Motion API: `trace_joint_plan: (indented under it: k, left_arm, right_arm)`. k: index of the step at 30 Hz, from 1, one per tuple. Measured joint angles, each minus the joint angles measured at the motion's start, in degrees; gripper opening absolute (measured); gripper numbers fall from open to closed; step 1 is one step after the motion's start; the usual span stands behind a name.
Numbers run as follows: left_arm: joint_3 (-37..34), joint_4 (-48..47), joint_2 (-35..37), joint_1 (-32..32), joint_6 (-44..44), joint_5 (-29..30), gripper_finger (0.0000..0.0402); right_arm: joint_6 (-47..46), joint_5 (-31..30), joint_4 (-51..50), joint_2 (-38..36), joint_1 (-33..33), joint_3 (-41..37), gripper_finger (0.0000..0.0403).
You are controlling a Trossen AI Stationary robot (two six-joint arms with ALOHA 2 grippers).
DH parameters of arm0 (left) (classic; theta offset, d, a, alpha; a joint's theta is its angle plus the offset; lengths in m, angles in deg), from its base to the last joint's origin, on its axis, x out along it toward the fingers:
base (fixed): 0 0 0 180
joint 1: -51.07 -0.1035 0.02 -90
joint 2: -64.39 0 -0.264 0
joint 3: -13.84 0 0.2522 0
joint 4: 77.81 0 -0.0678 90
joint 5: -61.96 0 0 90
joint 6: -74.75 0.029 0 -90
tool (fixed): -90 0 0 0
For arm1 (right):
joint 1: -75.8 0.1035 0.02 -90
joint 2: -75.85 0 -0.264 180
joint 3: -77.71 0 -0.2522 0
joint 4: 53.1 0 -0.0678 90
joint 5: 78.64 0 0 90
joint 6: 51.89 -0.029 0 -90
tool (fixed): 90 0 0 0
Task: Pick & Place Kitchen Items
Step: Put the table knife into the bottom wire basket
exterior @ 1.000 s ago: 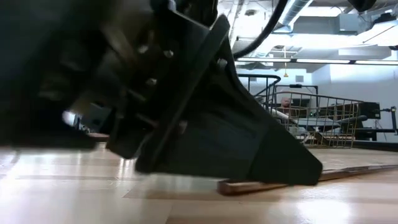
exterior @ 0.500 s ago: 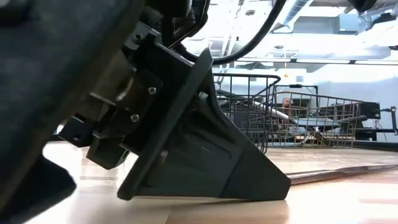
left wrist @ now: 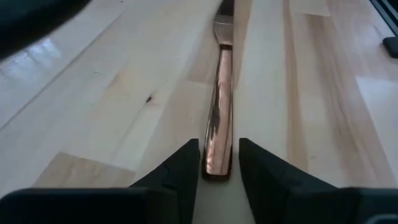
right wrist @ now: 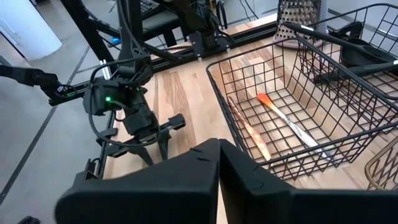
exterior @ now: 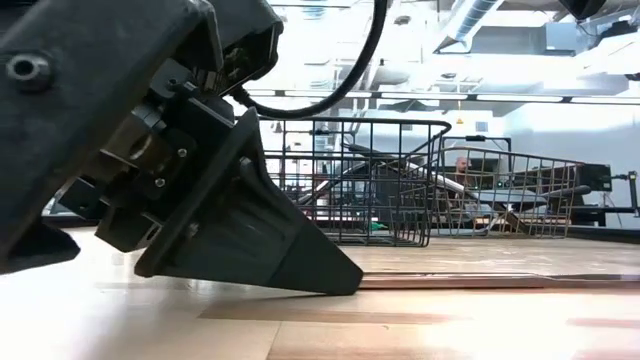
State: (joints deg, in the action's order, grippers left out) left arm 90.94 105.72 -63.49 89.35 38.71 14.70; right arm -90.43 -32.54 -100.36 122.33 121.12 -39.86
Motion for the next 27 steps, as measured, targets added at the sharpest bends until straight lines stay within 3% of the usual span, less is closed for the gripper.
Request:
trace_joint_plan:
  k: [7,14,27]
  left_arm:
    - [-0.2,0.0,0.1,-1.2,1.4,-2.7,0.0086]
    - [-0.3,0.7,0.3,-2.4,1.3,-6.0,0.0015]
    - [-0.5,-1.7,3.6,-2.5,1.1,-8.0,0.0003]
  right_arm:
    - [0.0,0.0,0.1,0.0,0.0,0.0,0.0000]
    - [0.0,0.0,0.8,0.0,0.0,0.0,0.0000]
    - [0.1,0.1,0.9,0.0,0.0,0.0,0.0000]
